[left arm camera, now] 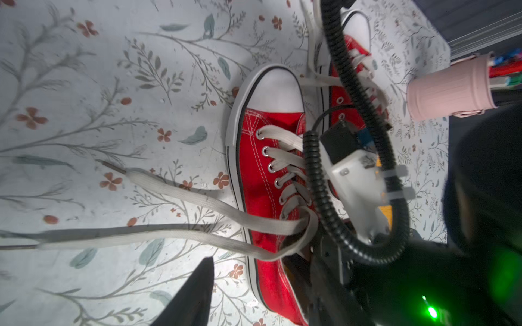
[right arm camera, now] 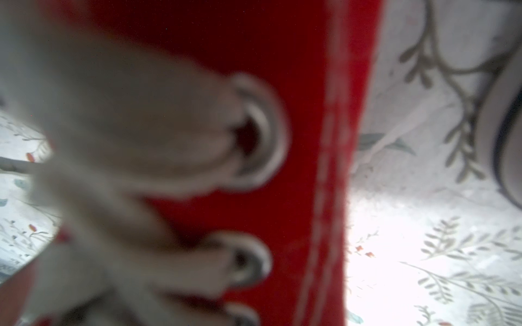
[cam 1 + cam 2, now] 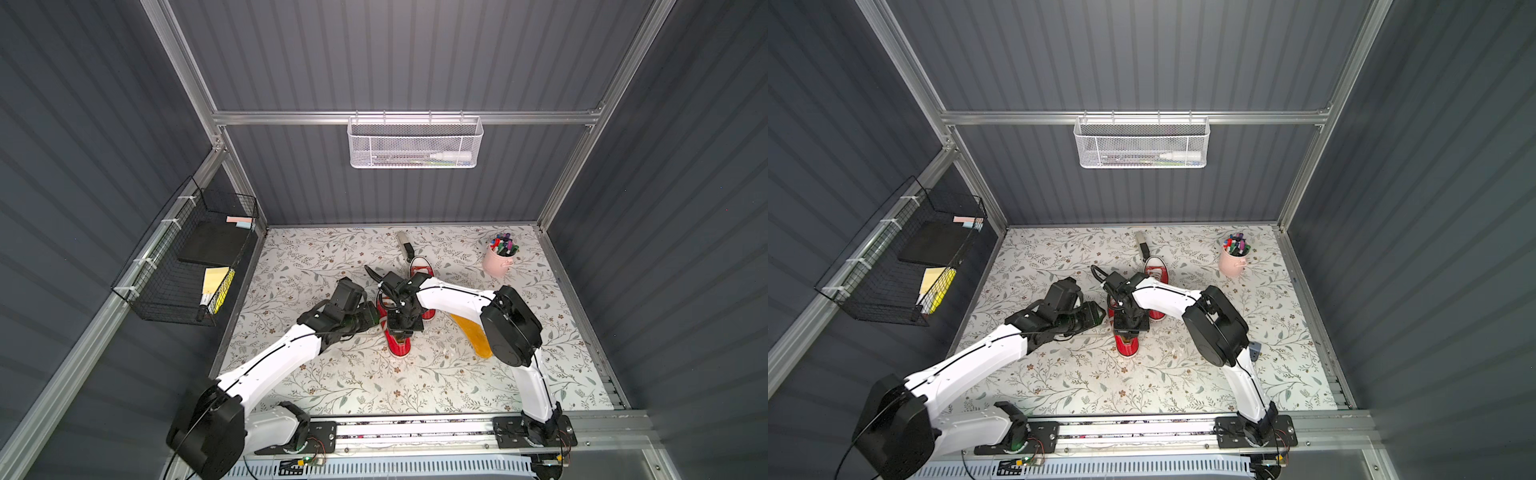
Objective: Remove the insole from the shoe
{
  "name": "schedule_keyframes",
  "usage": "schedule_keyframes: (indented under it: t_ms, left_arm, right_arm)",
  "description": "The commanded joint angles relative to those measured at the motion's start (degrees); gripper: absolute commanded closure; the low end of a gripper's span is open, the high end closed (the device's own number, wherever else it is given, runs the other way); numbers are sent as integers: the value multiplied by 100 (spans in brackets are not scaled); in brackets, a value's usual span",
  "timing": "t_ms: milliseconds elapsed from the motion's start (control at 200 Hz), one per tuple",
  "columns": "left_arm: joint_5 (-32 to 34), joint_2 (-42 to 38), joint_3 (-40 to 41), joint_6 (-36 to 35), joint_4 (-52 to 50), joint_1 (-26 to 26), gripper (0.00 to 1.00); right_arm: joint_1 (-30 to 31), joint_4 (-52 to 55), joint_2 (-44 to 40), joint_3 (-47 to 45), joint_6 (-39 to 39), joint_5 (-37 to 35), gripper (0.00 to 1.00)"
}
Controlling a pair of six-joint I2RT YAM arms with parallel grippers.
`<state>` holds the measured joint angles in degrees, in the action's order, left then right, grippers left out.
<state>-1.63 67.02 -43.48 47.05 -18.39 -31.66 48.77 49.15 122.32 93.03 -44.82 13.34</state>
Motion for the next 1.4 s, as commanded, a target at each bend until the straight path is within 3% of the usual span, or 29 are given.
schedule_keyframes:
  t_ms: [0,250,375,590,1026,1396]
  left_arm:
    - [348,-530,493,-489,-10,-276,41]
    - [396,-1541,1683,-900,967,-1326,35]
    - [395,-1294,1782,-1171,1232,-1614,29]
    - [972,-650,1762,-1470,1289,-1705,24]
    - [1449,163,2038,-1366,2050,-1711,36]
    - [1742,525,2198,-1259,2211,-1707,47]
  right_arm:
    - [-64,-310,-213,152,-243,413,100]
    - [-224,-508,-288,214,-799,1311,100]
    - [-246,-506,-296,250,-887,1374,100]
    - [-296,-403,-415,325,-1013,1616,100]
    - [-344,-109,-592,636,-1164,2047,100]
    - [-641,1450,-551,1376,-86,3001,100]
